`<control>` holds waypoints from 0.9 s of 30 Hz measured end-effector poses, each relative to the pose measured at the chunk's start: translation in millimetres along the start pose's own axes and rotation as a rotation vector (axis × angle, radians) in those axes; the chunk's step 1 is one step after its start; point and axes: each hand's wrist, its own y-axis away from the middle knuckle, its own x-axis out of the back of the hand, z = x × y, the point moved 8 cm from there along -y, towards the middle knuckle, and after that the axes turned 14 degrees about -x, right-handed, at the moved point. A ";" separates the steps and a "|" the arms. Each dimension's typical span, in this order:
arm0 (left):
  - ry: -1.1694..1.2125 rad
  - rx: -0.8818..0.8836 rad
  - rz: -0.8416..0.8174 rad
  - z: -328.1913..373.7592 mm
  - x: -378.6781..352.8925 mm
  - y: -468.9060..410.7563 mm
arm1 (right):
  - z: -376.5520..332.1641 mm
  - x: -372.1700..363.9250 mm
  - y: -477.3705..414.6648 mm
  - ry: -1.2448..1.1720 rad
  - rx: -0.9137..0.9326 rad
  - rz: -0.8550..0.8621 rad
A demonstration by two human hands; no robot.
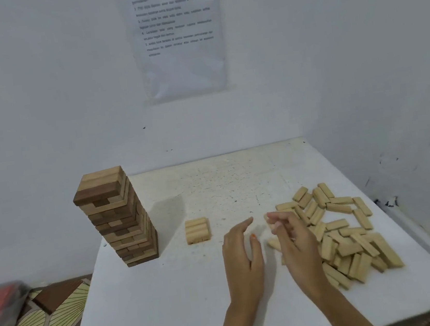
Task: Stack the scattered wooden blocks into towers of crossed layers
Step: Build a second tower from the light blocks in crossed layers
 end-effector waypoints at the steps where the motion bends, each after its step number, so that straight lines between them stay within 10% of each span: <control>1: -0.001 -0.017 -0.033 6.2 -10.0 1.0 | 0.2 12.0 0.0 0.007 0.005 0.035; 13: -0.153 -0.093 -0.388 25.9 -103.3 13.6 | 32.3 112.9 -1.9 0.546 0.157 0.125; 27: 0.035 0.025 -0.241 17.6 -105.9 22.0 | 43.6 125.5 -2.4 0.601 0.160 0.045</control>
